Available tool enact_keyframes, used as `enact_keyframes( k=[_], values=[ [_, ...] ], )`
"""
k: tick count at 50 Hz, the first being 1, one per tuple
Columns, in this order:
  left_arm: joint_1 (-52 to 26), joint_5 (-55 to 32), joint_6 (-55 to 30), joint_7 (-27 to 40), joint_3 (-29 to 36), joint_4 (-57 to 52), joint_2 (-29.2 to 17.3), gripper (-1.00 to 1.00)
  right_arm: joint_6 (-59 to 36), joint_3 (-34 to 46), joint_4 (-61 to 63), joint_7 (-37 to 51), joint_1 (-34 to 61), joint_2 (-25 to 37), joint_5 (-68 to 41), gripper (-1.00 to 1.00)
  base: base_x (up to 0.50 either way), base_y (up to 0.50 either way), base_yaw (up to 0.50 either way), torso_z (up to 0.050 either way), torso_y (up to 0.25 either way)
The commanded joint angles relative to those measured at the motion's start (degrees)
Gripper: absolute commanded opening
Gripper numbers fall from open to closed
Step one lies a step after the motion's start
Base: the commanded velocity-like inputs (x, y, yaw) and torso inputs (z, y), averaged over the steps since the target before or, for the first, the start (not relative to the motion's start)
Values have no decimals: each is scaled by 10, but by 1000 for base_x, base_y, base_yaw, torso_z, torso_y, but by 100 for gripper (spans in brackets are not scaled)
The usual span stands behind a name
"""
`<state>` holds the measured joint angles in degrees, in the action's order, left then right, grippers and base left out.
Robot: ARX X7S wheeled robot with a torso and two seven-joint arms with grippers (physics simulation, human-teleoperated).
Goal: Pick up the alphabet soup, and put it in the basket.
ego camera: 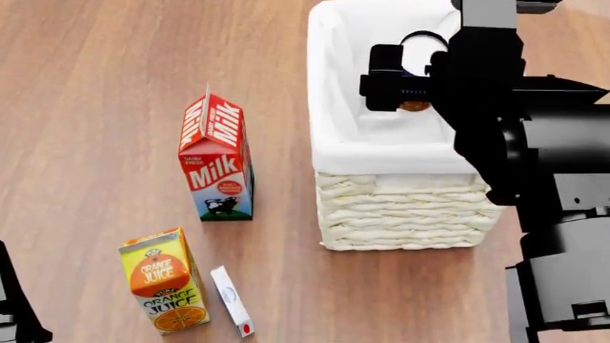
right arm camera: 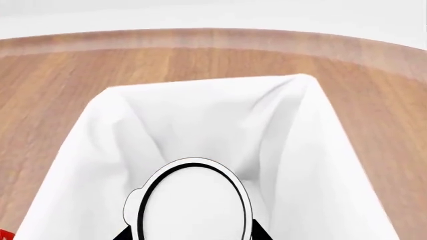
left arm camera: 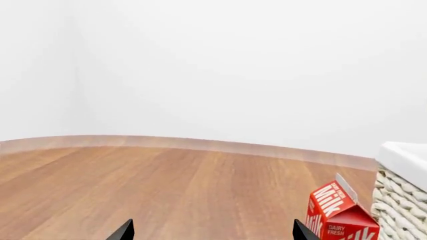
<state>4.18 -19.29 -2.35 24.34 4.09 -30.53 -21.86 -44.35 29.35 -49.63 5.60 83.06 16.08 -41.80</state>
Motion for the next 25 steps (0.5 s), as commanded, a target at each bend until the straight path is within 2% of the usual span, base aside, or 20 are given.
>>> enact_keyframes(
  k=[1,16,17,25],
  values=[
    [2,-2,0,2,-1,-2,-2,100,21,6,-30,-16,6,-11,23,-100,0,0,0,0,0],
    [3,-5,0,3,1,-5,-5,100,31,6,-50,-16,13,-17,27,-100,0,0,0,0,0],
    [2,-5,0,3,1,-5,-5,100,38,3,-49,-13,12,-17,26,100,0,0,0,0,0],
    [0,-5,0,4,3,-3,-5,100,54,-10,-40,-6,10,-14,20,100,0,0,0,0,2]
  ],
)
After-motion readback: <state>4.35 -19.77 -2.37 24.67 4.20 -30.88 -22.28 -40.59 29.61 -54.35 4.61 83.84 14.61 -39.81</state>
